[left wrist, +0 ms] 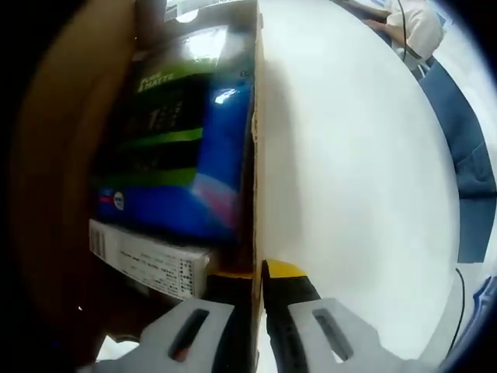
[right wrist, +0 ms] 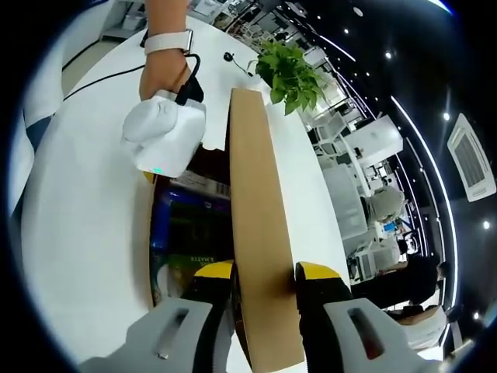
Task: Operate the shoe box by opening the lid, removing the specified soft item, and placing it in the target area until the item is outside and the box remains undamaged.
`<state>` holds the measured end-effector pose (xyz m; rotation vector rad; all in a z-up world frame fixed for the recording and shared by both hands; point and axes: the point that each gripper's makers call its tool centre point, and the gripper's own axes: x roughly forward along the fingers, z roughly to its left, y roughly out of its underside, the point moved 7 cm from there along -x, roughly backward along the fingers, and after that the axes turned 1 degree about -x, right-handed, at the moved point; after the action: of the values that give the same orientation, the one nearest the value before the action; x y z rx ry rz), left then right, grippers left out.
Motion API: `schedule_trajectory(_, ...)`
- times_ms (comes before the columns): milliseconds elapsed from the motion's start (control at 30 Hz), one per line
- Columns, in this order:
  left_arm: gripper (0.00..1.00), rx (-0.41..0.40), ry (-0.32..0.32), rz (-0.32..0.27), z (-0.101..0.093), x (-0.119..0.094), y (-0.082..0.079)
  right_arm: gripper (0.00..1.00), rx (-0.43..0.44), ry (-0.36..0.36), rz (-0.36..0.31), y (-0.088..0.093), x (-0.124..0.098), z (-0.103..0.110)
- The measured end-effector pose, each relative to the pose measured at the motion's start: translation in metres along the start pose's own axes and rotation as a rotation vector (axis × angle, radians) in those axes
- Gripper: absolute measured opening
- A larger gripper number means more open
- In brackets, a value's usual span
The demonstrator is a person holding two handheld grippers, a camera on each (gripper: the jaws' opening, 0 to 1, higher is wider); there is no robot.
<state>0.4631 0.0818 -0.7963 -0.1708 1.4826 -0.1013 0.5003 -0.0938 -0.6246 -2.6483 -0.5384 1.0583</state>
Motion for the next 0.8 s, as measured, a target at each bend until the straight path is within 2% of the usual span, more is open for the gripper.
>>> schedule_trajectory(800, 0.02, -0.009, 0.004, -0.003, 0.004, 0.007, 0.001, 0.28, 0.008, -0.001, 0.004, 0.003, 0.008, -0.019)
